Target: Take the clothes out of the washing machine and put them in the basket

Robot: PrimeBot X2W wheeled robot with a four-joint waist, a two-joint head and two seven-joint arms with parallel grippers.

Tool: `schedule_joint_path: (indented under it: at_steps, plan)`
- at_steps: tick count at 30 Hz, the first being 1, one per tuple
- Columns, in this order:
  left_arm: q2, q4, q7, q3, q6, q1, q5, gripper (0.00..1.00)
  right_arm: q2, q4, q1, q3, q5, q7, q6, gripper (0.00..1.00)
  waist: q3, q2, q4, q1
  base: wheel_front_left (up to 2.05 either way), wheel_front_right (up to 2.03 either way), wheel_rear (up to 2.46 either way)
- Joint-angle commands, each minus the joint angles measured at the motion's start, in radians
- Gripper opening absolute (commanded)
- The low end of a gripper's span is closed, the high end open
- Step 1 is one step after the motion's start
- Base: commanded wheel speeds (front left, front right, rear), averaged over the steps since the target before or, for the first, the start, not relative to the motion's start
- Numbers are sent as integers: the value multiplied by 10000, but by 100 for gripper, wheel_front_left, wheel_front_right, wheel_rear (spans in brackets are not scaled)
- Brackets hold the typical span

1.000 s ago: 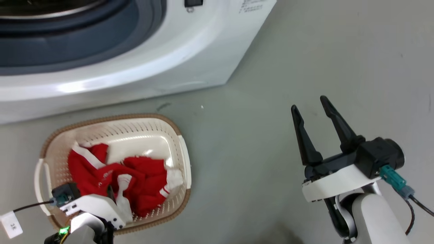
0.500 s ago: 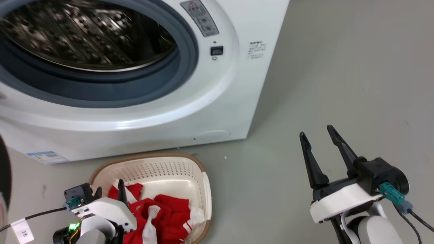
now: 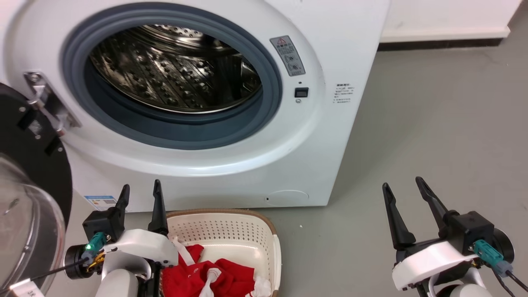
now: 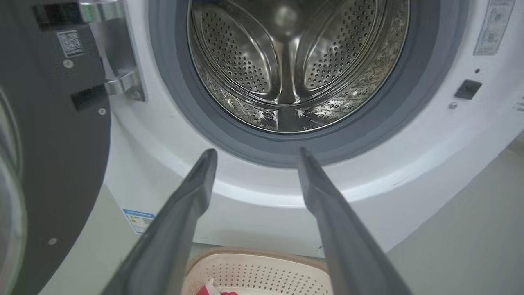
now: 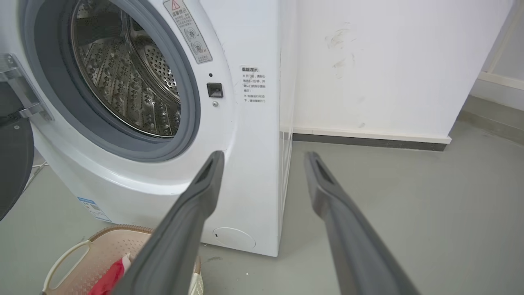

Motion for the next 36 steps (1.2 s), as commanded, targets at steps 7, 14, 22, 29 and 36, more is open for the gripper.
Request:
schedule_joint_path:
  at_steps: [7,14,22,29,36]
  plan:
    - [-49,-1946,-28,-240,-24,1013,737,100,-2,-114,488,-199,-191,128,-7,100,-699,-1,399,3,0,0,0]
    - [295,-3154,393,-563,259,1717,1366,100,-2,-250,876,-448,-228,216,-7,100,-1132,-1,424,3,0,0,0]
    - [574,-3999,1188,-575,516,2482,1563,100,0,-441,1215,-599,-231,212,-7,100,-1350,-1,374,3,0,0,0]
    - [602,-4142,1425,-601,572,2793,1415,100,-2,-572,1353,-670,-231,216,-7,100,-1392,-1,299,3,0,0,0]
    - [612,-4141,1496,-652,605,2847,1331,100,-2,-628,1339,-700,-241,224,-7,100,-1361,-1,258,3,0,0,0]
